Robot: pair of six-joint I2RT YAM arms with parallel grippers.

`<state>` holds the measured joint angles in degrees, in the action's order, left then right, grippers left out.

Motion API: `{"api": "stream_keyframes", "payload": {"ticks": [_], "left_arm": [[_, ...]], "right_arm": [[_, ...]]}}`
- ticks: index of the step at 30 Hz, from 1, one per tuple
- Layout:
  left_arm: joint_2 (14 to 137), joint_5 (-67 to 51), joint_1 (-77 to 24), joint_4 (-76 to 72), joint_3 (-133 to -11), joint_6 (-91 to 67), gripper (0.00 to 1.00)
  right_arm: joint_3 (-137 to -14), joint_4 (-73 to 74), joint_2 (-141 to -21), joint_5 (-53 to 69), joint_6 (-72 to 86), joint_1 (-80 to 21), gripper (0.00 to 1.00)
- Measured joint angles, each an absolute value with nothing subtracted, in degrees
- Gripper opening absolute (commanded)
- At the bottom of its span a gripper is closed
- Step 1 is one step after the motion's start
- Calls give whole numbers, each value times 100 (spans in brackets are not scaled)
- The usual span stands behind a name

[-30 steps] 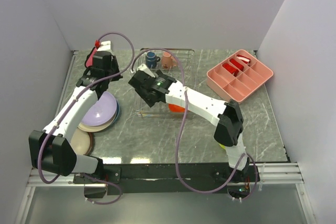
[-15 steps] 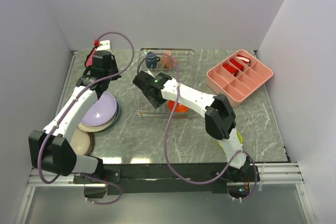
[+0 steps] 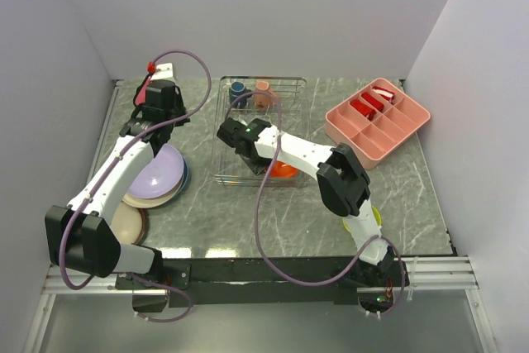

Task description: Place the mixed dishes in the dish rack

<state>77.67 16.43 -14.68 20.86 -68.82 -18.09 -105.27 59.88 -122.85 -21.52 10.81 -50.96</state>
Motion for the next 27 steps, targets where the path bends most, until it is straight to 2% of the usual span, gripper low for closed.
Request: {"api": "stream_keyframes", "payload": {"ticks": [1, 2, 9, 12, 13, 21, 22, 23, 25, 27], "left_arm": [[7767, 1645, -1468, 2086, -6882, -1809, 1], [7767, 1643, -1466, 2086, -6882, -1811, 1], [7787, 1636, -1466, 2084, -6882, -1813, 1], [7859, 1636, -1466, 2088, -6882, -1813, 1], [7905, 1636, -1468, 2117, -6899, -1811, 1], [8427, 1653, -1466, 2587, -7605, -1787, 1], [8433, 1653, -1466, 2604, -7649, -1772, 1], [8433, 1653, -1463, 2639, -7688, -1758, 1], [8436, 1678, -1466, 2689, -7760, -1715, 1], [8442, 1754, -1466, 2720, -7802, -1673, 1]], "right_arm": [[-10543, 5981, -12315, -2145, 1061, -5089, 25], [-10543, 5977, -12337, -2137, 1052, -5085, 24], [-10654, 6110, -12346, -2110, 941, -5118, 20], [-10855, 6261, -12285, -2032, 869, -5148, 10], [-10965, 6322, -12245, -1975, 836, -5168, 1], [-11799, 6237, -11627, -611, 858, -4989, 0], [-11782, 6180, -11533, -458, 869, -4866, 17], [-11775, 6147, -11480, -366, 878, -4751, 30], [-11775, 6082, -11456, -248, 893, -4508, 47], [-11684, 6042, -11459, -207, 921, -4357, 54]]}}
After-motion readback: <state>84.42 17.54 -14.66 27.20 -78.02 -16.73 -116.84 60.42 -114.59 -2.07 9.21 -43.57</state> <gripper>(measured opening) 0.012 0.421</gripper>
